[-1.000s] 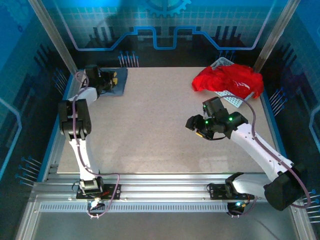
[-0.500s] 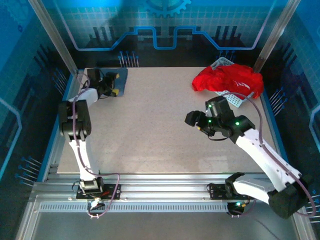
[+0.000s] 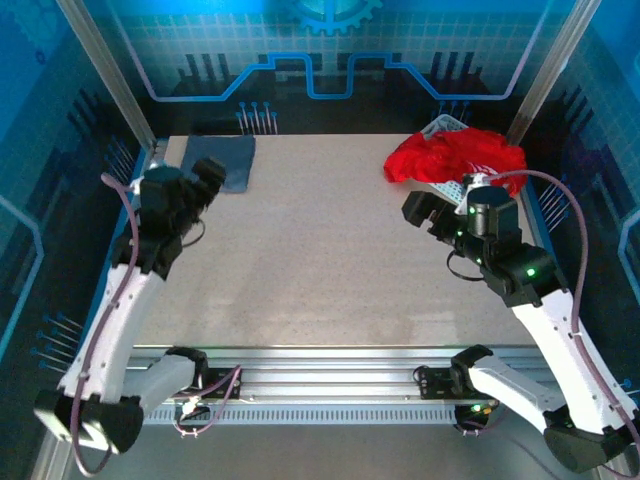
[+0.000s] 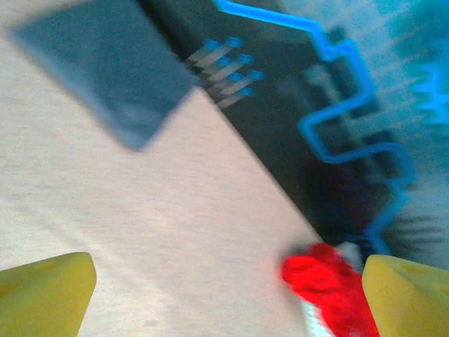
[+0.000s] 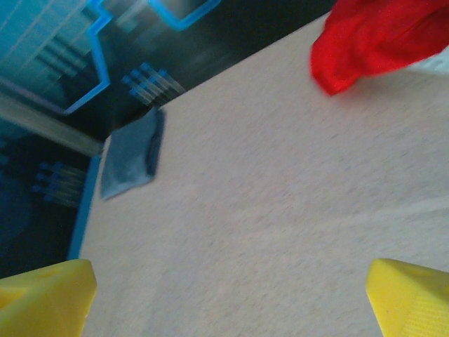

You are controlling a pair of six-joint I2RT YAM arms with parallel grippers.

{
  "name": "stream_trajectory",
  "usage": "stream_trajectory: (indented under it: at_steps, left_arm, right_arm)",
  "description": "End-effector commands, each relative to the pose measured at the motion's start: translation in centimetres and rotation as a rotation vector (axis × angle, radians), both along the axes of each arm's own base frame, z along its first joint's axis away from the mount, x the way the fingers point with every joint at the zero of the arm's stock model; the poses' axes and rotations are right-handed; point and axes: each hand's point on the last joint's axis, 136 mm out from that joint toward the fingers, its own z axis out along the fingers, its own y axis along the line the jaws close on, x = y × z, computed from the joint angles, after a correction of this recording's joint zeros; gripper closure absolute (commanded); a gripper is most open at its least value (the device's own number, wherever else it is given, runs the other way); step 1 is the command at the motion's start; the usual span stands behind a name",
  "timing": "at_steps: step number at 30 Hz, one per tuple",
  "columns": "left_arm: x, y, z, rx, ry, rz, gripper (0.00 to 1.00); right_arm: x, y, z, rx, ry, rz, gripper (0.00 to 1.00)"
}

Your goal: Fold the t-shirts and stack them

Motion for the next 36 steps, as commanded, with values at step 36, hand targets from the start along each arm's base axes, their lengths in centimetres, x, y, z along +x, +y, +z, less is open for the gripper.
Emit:
stream_trajectory:
  at_steps: [36]
  left_arm:
    - [6.4, 2.7, -21.2, 0.715, -0.122, -0.299, 0.01]
  right_arm:
    - [12.3, -8.7, -23.6, -0.613, -0.217, 0.009, 0.00]
